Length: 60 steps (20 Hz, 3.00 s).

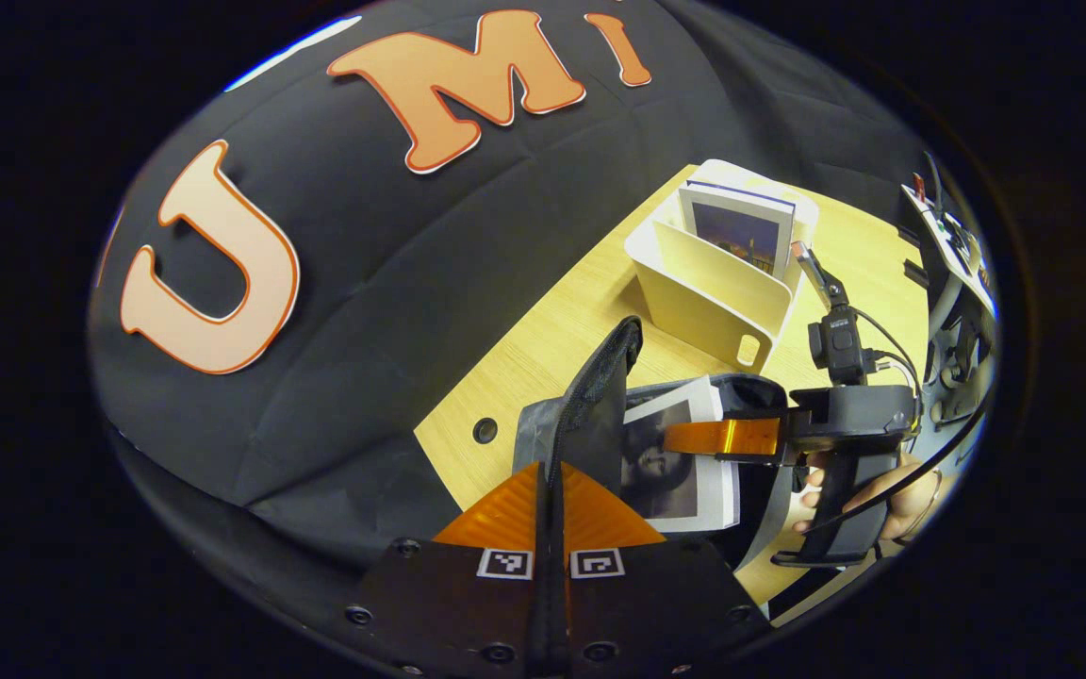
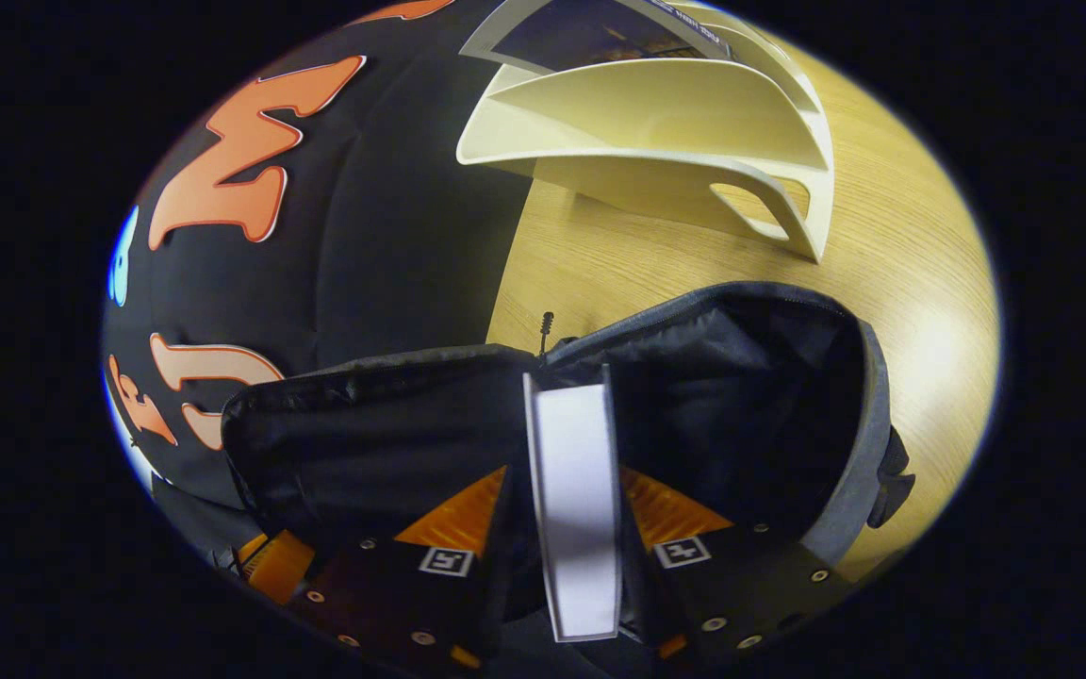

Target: Open the schoolbag, grab two books from the bookshelf and put them into the schoolbag.

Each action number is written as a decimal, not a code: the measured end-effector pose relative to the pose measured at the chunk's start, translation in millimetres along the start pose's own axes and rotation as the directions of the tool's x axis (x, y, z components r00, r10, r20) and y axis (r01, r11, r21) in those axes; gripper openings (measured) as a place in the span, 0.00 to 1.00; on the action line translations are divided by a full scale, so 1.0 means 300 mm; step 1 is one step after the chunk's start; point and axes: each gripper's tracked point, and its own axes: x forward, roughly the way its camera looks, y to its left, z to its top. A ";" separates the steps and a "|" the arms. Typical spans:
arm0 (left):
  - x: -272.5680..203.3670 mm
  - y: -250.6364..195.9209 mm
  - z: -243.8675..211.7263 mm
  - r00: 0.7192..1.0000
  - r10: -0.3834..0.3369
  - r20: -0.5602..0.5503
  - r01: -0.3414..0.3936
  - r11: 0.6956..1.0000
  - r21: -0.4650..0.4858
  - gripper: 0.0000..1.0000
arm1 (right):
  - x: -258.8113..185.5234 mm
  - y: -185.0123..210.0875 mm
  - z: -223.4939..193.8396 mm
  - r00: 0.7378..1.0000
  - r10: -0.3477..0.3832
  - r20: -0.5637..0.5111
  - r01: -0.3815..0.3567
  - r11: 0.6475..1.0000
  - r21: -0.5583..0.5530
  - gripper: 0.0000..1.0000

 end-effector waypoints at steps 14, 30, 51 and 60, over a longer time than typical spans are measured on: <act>-0.006 -0.063 -0.088 0.998 -0.065 0.001 0.064 0.996 -0.063 0.01 | -0.257 -0.177 0.210 0.986 -0.156 0.052 0.160 0.981 -0.105 0.98; -0.033 -0.181 -0.149 0.992 -0.098 0.073 0.108 0.982 -0.152 0.01 | -0.731 -0.196 0.652 0.888 -0.373 0.270 0.460 0.717 -0.523 0.98; 0.043 -0.160 -0.121 0.999 -0.041 -0.006 0.037 0.950 -0.309 0.01 | -0.258 0.010 1.051 0.763 -0.614 0.202 0.444 0.272 -0.854 0.99; 0.042 -0.151 -0.123 0.999 -0.036 -0.024 0.027 0.950 -0.312 0.01 | -0.228 -0.019 1.070 0.748 -0.633 0.201 0.459 0.274 -0.845 0.37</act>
